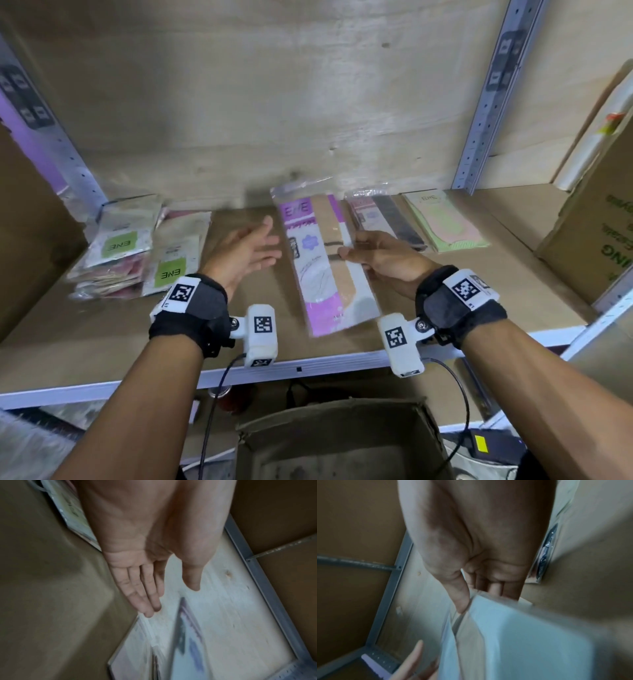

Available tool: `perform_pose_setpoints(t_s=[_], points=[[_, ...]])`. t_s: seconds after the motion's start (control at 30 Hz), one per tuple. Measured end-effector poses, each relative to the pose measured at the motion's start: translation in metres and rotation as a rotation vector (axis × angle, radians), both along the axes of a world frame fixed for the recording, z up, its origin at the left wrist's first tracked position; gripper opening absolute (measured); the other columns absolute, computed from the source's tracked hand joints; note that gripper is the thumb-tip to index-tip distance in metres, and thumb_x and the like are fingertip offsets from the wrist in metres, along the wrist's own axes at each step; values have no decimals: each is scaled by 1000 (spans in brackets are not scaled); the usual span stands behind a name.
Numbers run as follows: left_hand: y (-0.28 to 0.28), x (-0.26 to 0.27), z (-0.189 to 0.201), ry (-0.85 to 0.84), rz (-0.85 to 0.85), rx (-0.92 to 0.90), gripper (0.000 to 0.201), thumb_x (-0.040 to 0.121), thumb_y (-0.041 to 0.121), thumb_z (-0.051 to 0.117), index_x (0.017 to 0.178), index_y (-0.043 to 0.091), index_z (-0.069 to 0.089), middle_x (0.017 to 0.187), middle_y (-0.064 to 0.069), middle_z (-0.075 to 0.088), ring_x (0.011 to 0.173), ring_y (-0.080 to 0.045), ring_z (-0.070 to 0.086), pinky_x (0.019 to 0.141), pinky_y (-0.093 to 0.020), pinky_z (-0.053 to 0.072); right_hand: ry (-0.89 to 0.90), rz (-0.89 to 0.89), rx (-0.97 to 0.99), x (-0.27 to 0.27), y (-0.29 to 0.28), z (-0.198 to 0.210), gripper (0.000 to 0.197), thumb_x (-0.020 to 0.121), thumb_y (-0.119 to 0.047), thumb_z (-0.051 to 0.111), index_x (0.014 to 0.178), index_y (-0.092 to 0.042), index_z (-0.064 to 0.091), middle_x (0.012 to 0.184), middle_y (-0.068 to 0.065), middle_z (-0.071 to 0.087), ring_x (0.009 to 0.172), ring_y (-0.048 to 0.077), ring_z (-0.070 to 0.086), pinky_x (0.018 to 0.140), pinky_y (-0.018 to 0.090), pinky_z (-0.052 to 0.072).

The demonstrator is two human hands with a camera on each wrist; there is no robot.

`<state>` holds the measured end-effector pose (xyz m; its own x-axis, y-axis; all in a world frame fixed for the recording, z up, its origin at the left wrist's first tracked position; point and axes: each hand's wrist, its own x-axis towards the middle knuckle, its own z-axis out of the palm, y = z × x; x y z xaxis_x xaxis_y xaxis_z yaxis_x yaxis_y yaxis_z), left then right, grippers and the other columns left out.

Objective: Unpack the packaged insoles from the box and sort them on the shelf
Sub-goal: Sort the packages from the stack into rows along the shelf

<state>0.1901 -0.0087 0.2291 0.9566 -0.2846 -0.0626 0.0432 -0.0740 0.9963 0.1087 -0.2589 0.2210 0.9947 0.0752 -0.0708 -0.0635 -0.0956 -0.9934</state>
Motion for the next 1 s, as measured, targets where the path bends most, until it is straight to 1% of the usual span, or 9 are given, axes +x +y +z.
perform_pose_setpoints(t_s=[0.1,0.17,0.3,0.43,0.53,0.63,0.73,0.83,1.0], points=[[6,8,1,10,75,-143,57,84,50,72,128,15,63,118,-6,73,107,-22,72,94,-35,55,-31,70,-137,1,4,-3,27,92,-15,66,117,-4,65,118,13,70,116,27,64,110,43,42],[9,12,0,-5,115,-173,46,82,46,76,117,17,69,112,-1,76,104,-17,72,89,-32,55,-17,108,-166,0,5,-4,24,93,-13,65,115,-6,66,116,14,71,114,29,65,111,45,41],[14,16,-8,-31,147,-80,35,80,44,79,105,20,76,91,6,78,70,-11,69,69,-29,54,21,211,-193,-1,4,-6,27,94,-13,63,120,-6,63,115,16,71,110,28,67,109,42,42],[14,17,-17,-130,93,141,30,86,47,72,99,20,77,60,9,61,52,-9,57,49,-19,45,12,249,-241,0,7,-7,27,95,-18,63,120,-10,64,114,12,72,111,23,67,113,45,37],[9,16,-16,-236,175,201,37,88,56,65,83,20,76,62,2,68,56,-15,61,58,-25,49,-12,205,-262,1,6,-5,24,93,-23,65,114,-11,66,111,11,74,112,29,66,113,49,36],[6,15,-15,-343,255,288,53,88,63,60,65,15,67,55,-5,63,55,-19,58,64,-30,44,-27,183,-261,1,5,-4,24,93,-23,65,114,-11,65,106,11,75,110,34,66,111,50,39],[8,13,-12,-366,244,307,57,91,61,58,68,9,67,63,-20,67,55,-19,58,66,-32,47,-40,185,-300,0,2,-2,27,93,-23,66,116,-10,65,106,14,74,109,37,66,109,52,40],[12,13,-12,-359,199,348,52,93,58,56,64,15,62,41,5,52,39,-4,46,54,-23,39,-50,184,-331,0,-3,1,28,91,-22,67,114,-7,67,105,14,75,109,34,66,109,49,41],[11,10,-11,-404,194,408,58,97,53,52,51,18,49,41,8,50,41,-8,47,48,-18,38,-62,176,-348,0,-10,5,24,90,-21,69,109,-8,70,102,10,76,95,16,69,98,31,48]])
